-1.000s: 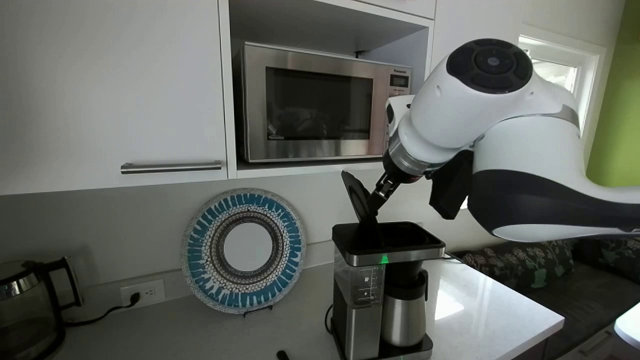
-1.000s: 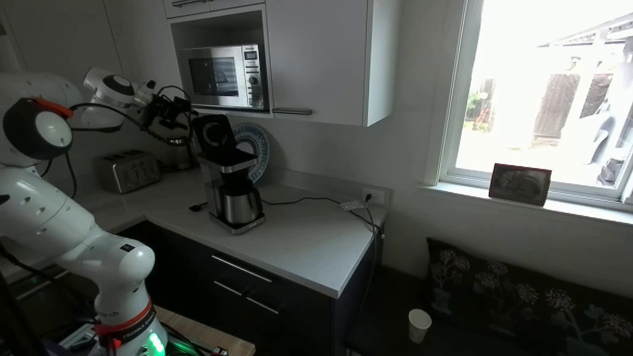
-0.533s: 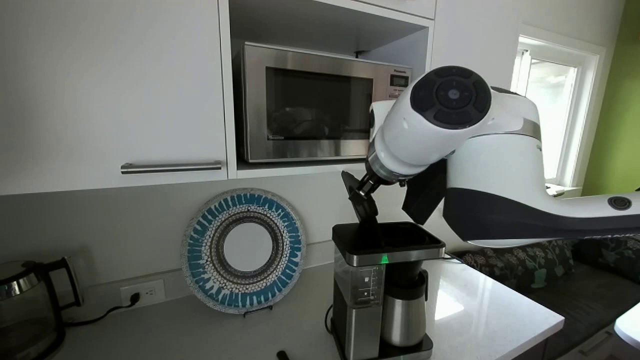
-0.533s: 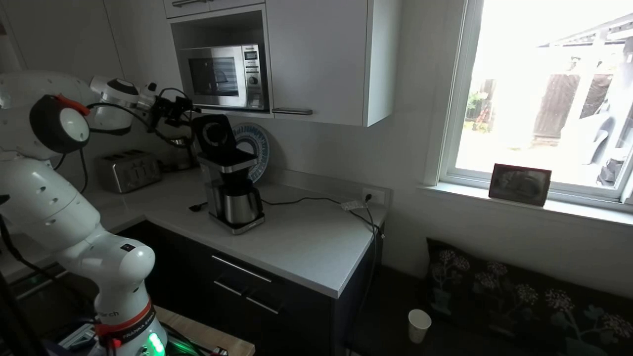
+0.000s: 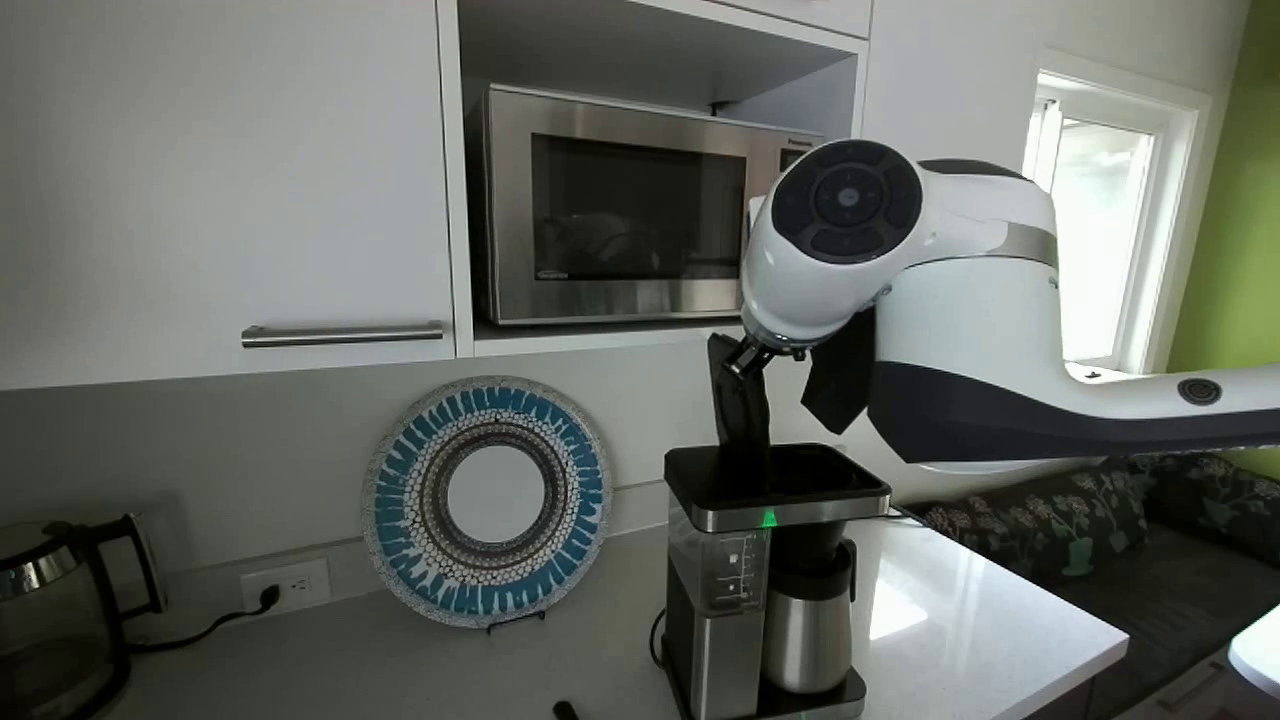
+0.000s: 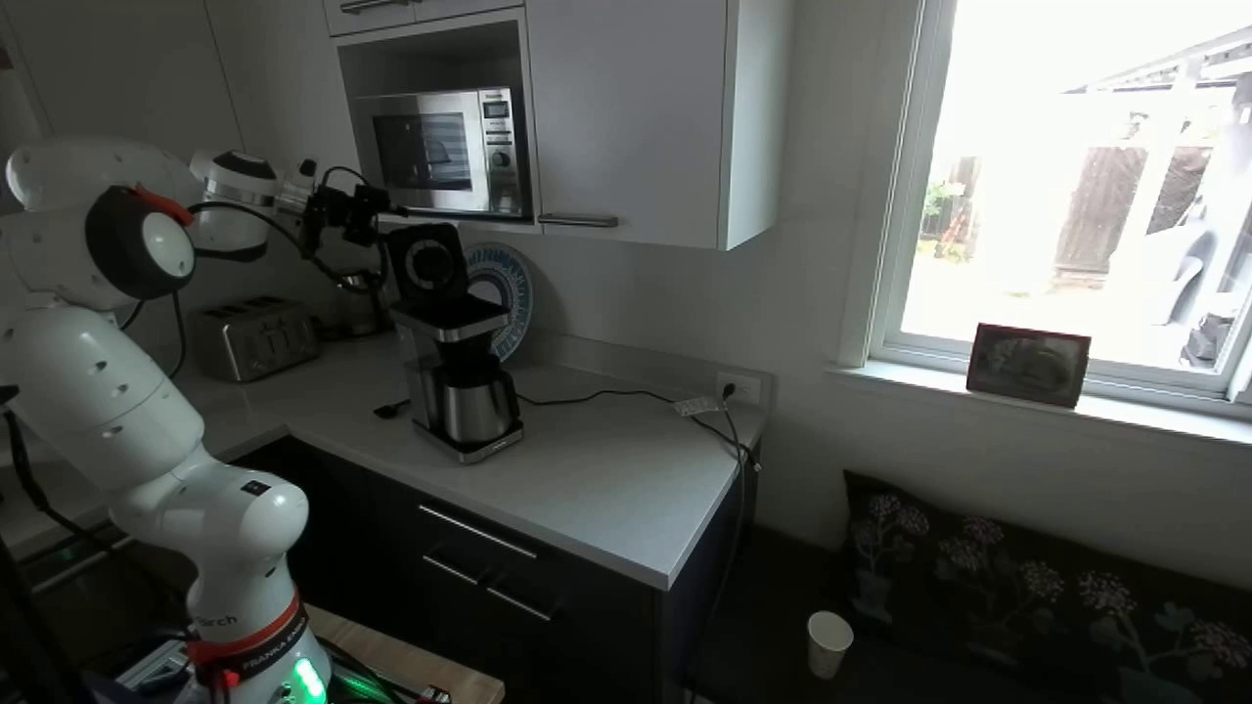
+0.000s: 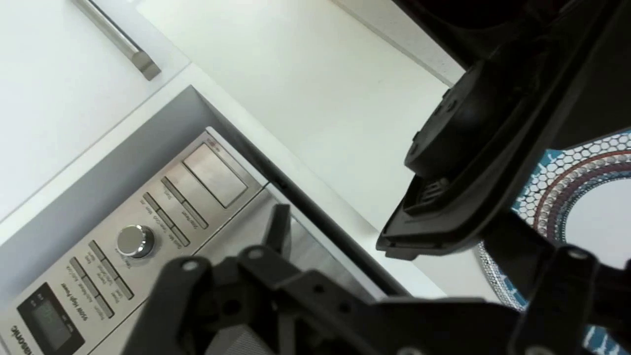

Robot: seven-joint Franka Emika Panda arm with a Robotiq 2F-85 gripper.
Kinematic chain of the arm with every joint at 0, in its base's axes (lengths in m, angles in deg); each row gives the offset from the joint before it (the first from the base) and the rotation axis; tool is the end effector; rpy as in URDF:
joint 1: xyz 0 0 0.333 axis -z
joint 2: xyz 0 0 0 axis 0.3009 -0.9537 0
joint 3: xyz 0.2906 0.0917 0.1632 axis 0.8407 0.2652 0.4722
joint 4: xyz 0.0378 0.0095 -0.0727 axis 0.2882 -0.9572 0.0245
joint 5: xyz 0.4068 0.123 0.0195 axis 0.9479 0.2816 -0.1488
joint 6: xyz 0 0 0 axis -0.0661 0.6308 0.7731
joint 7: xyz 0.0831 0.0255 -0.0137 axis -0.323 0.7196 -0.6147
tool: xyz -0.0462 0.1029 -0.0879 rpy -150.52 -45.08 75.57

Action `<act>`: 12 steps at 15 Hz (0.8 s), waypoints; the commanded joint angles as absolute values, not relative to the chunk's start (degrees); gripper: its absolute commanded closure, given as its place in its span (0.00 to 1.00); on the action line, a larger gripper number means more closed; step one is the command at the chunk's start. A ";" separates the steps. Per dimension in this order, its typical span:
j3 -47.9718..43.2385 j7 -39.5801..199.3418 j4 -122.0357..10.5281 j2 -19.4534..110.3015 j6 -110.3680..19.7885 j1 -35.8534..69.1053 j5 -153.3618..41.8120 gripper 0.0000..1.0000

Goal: Close the black lid on top of the coffee machine

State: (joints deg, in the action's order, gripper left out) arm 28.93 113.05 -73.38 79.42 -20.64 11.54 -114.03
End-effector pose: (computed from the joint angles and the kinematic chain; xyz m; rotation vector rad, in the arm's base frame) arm 0.4757 0.2493 0.6875 2.0835 0.1914 1.0347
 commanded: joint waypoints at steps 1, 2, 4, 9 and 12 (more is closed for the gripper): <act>26.86 113.41 -72.25 79.42 -15.93 9.02 -115.92 0.00; 26.33 113.22 -72.21 79.70 -14.97 8.76 -115.80 0.00; 24.66 112.35 -72.70 80.62 -14.18 8.44 -114.86 0.00; 19.25 111.36 -73.89 82.38 -16.51 7.75 -110.34 0.00; 16.36 110.99 -73.12 82.96 -19.45 7.64 -105.55 0.00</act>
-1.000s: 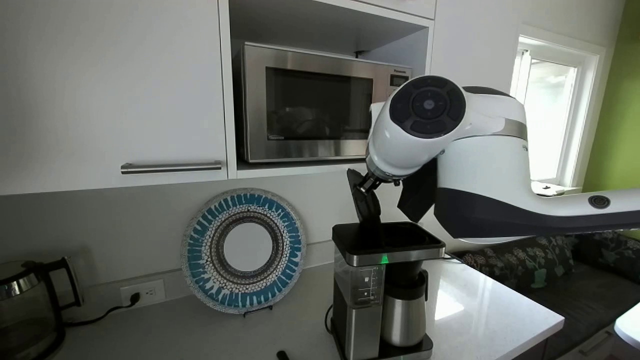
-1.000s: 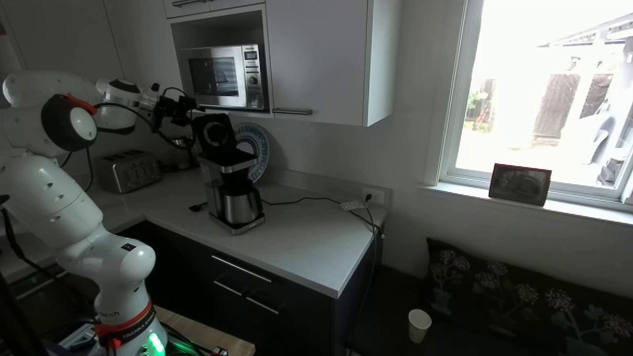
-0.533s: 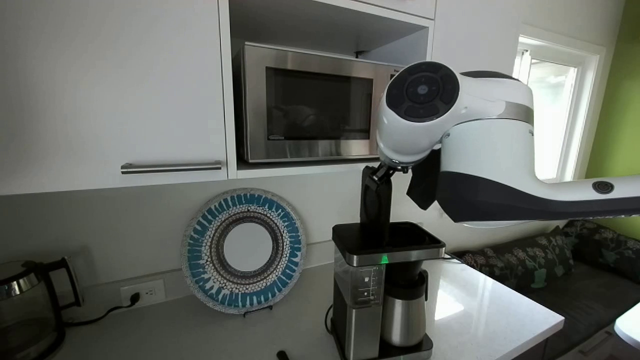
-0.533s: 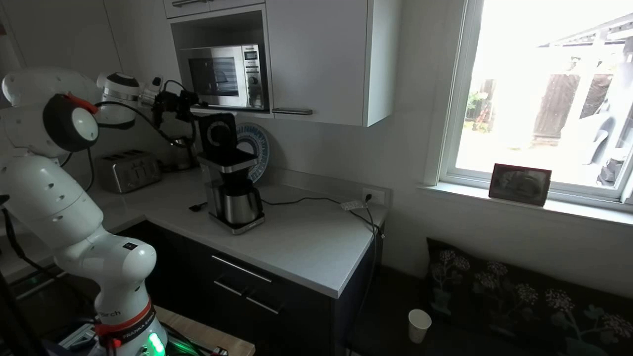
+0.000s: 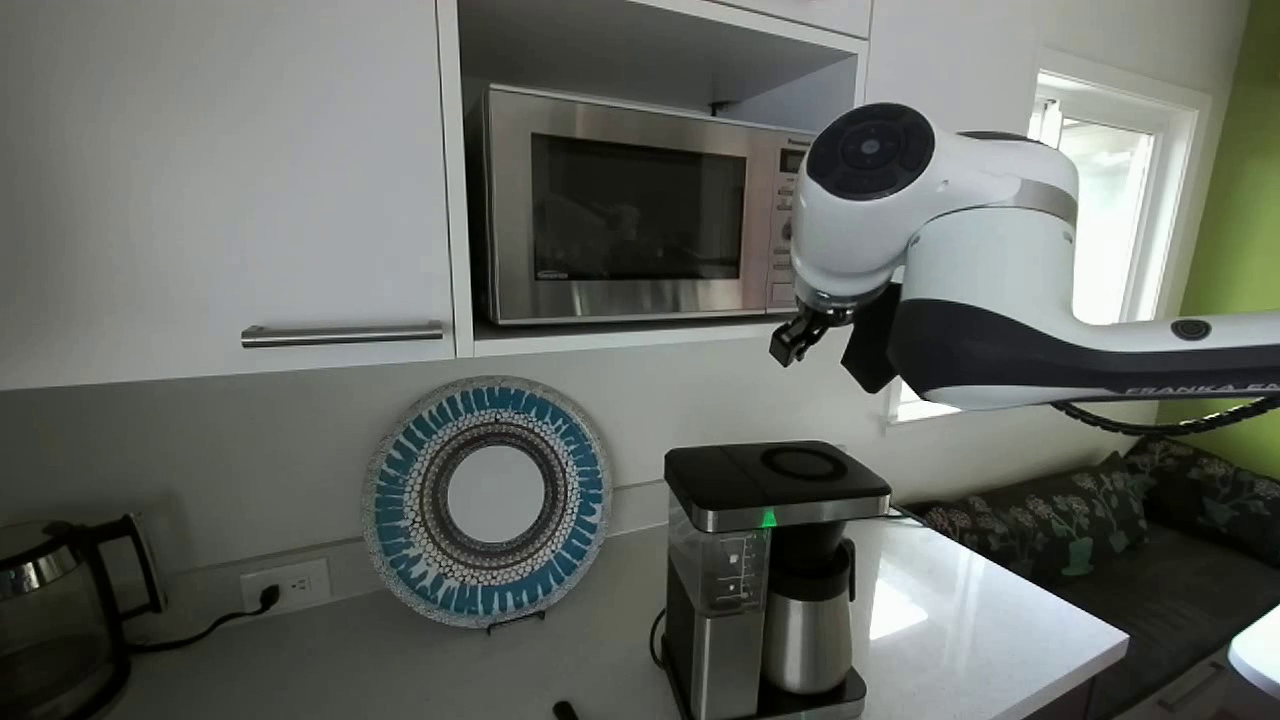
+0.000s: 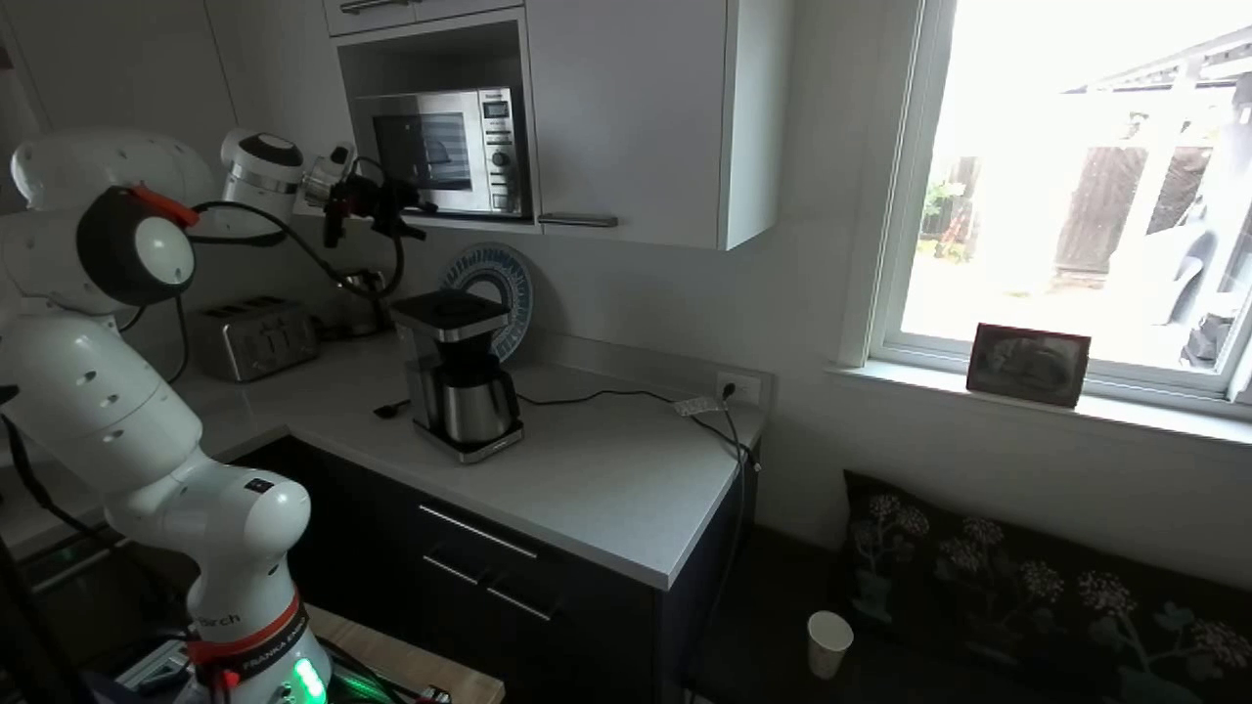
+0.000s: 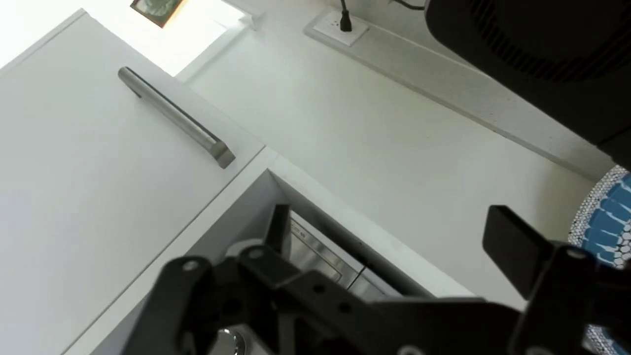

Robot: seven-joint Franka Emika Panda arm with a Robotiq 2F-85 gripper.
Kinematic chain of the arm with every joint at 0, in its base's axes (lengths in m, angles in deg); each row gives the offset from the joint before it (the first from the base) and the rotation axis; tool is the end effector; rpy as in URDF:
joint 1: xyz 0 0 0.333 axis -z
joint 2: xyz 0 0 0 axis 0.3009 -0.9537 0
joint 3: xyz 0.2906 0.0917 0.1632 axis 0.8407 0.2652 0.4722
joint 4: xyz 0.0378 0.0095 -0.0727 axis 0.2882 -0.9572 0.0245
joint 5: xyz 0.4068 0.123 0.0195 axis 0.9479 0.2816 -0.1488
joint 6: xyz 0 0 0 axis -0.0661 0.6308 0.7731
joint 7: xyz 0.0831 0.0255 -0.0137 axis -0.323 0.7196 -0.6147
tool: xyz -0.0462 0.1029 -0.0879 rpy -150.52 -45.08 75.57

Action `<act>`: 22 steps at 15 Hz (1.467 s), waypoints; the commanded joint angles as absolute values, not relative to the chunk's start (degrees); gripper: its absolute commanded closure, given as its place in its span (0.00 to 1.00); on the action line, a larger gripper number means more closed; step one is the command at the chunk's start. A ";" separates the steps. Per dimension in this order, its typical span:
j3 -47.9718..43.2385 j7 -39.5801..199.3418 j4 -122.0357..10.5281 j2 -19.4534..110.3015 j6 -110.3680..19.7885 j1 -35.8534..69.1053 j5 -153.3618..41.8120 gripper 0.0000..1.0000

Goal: Close the black lid on top of the coffee machine

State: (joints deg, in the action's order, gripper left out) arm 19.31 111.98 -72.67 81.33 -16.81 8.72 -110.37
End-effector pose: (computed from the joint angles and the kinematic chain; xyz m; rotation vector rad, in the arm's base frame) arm 0.4844 0.1681 0.7093 2.1564 -0.0147 0.9307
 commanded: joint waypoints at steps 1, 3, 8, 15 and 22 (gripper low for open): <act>15.40 110.43 -72.99 83.39 -20.20 7.59 -102.69 0.00; 13.29 108.50 -73.23 84.18 -21.73 7.64 -95.52 0.00; 9.02 101.65 -73.75 86.55 -24.01 9.65 -77.45 0.00; 4.03 94.46 -75.15 89.73 -25.26 12.56 -55.77 0.00; 2.27 89.05 -76.89 91.20 -24.86 15.34 -50.05 0.00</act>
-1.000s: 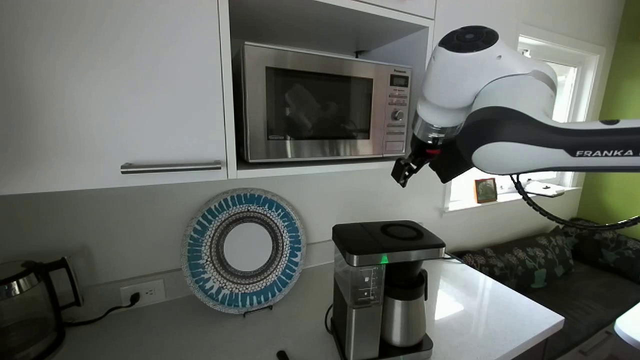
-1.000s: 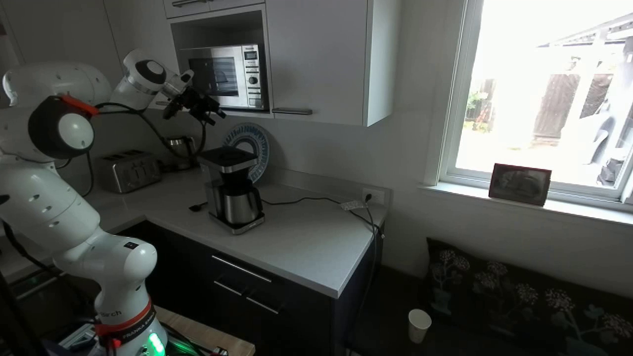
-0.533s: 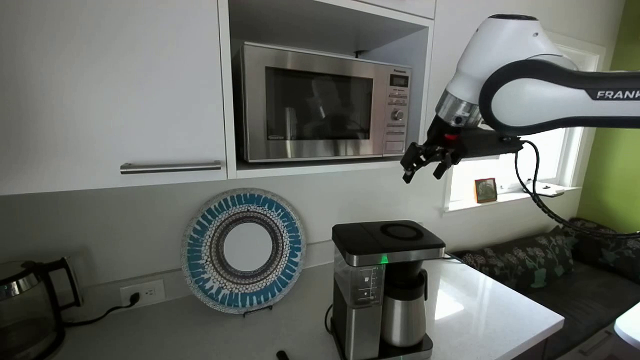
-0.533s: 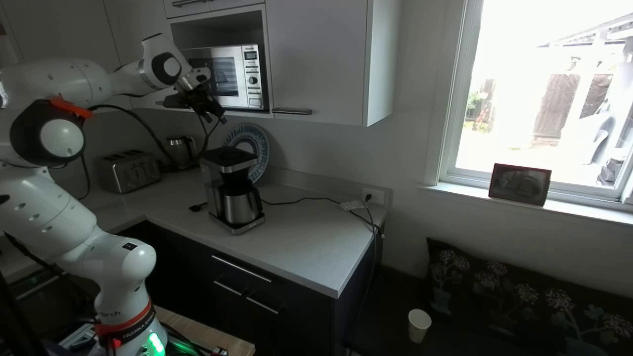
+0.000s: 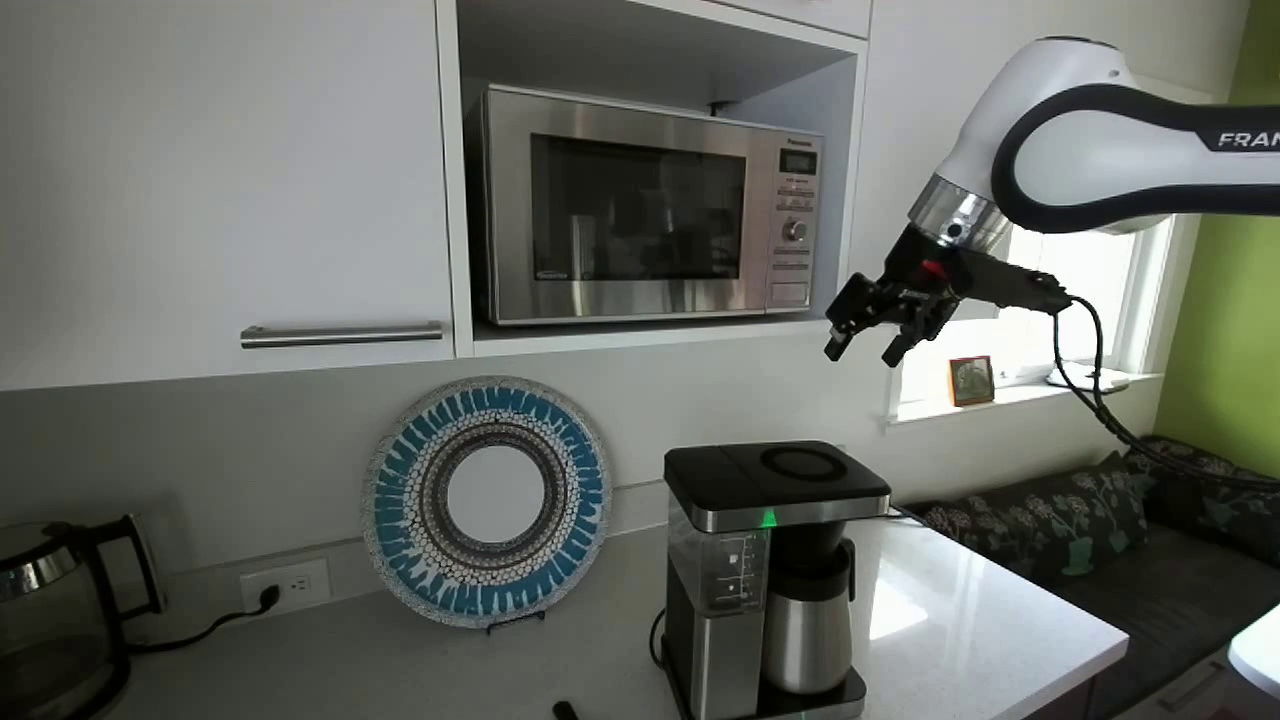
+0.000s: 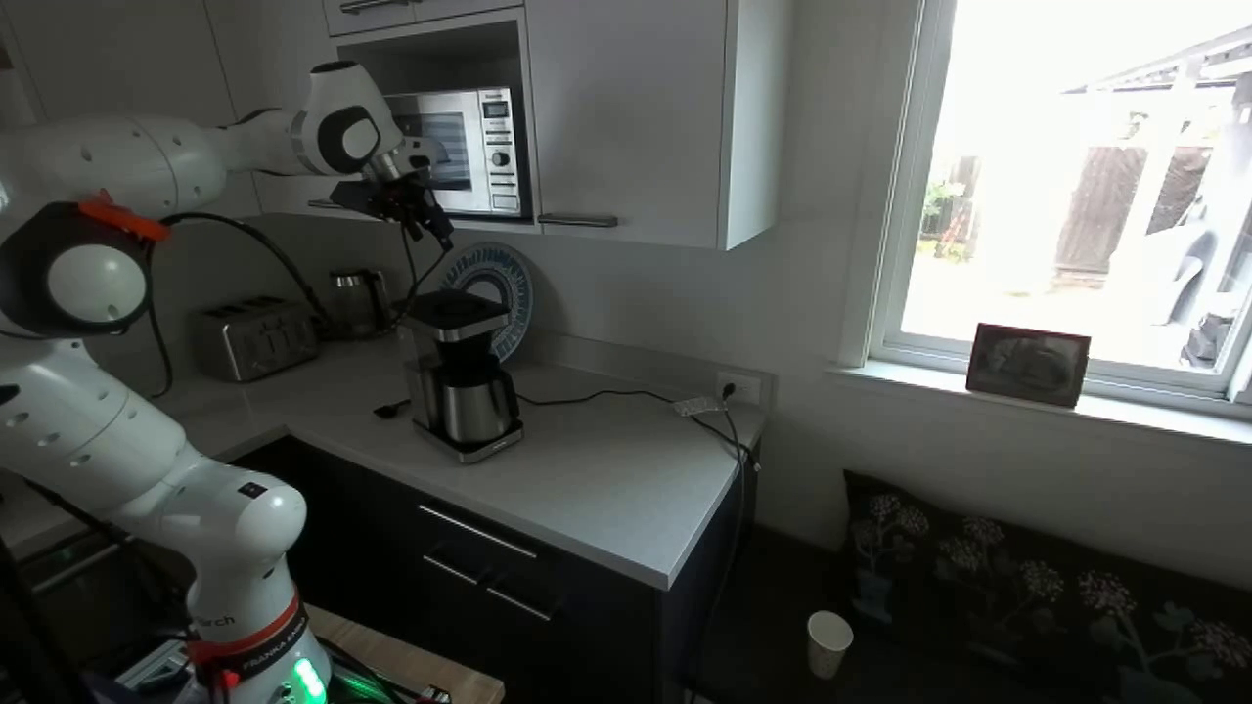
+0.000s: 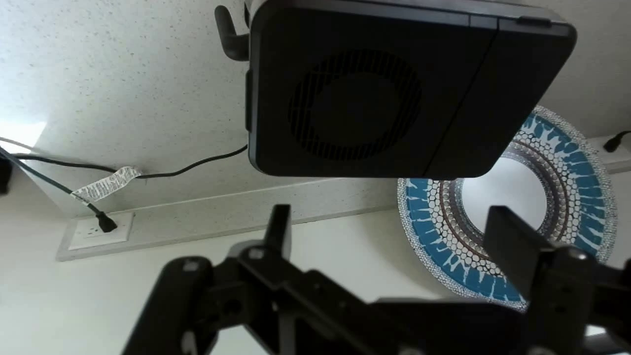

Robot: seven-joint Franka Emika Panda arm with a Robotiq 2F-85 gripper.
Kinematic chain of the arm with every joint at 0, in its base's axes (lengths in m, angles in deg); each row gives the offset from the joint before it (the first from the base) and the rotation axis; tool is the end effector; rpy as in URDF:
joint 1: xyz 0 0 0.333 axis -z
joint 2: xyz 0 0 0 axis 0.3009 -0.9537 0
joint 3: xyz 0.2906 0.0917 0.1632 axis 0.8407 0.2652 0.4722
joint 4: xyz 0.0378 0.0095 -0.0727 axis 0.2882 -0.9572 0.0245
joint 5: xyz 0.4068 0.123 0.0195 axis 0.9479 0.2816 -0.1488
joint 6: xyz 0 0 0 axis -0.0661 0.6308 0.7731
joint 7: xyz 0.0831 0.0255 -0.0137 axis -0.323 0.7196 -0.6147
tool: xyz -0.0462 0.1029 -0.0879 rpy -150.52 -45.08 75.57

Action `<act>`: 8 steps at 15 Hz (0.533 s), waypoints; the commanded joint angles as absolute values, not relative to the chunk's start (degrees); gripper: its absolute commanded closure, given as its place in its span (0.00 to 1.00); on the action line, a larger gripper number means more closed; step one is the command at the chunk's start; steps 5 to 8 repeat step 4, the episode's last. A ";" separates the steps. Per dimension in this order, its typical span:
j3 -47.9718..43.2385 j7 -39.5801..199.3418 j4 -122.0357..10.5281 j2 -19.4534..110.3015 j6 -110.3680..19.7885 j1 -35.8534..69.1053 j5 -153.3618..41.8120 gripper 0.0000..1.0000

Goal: Close the black lid on top of the coffee machine

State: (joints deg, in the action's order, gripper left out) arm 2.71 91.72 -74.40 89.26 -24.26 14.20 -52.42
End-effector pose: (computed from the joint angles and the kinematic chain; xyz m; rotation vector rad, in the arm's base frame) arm 0.4656 0.0393 0.7254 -2.9339 0.3100 -0.7740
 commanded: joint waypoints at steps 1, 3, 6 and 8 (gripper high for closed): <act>2.43 89.07 -76.99 91.35 -24.71 15.92 -50.49 0.00; 3.49 90.11 -74.67 89.55 -24.10 16.61 -51.32 0.00; 3.59 90.13 -74.58 89.49 -24.10 16.75 -51.36 0.00; 3.59 90.13 -74.58 89.49 -24.10 16.75 -51.36 0.00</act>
